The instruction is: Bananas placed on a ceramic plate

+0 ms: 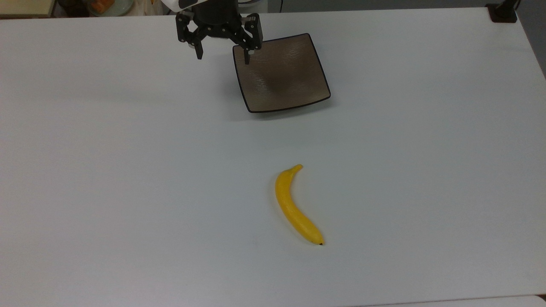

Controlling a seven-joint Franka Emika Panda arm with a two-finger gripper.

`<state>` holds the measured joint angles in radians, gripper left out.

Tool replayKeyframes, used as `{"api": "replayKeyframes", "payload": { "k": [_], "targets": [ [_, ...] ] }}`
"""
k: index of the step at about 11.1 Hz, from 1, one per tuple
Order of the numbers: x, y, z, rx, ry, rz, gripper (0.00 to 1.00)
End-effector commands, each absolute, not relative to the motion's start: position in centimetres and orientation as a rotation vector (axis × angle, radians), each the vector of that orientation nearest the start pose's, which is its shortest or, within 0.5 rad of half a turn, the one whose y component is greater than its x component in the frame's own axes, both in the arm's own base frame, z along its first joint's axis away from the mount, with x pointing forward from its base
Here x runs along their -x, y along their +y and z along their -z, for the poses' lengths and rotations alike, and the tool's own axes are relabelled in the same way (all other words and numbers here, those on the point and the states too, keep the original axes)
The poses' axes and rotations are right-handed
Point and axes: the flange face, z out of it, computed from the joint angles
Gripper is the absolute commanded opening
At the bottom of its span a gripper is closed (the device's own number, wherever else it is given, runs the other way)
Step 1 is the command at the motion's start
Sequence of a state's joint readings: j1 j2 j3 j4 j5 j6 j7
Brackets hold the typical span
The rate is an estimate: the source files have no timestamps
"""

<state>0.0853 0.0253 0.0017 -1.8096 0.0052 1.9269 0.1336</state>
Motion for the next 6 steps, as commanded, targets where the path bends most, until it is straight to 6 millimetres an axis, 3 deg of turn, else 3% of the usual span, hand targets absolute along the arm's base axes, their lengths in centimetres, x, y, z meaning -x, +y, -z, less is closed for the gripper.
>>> {"api": "replayKeyframes", "payload": {
  "k": [1, 6],
  "targets": [
    [-56.31, 4.33, -53.91, 3.137, 0.065, 0.153, 1.00],
    [-56.28, 4.41, -53.84, 3.137, 0.070, 0.150, 1.00]
  ]
}}
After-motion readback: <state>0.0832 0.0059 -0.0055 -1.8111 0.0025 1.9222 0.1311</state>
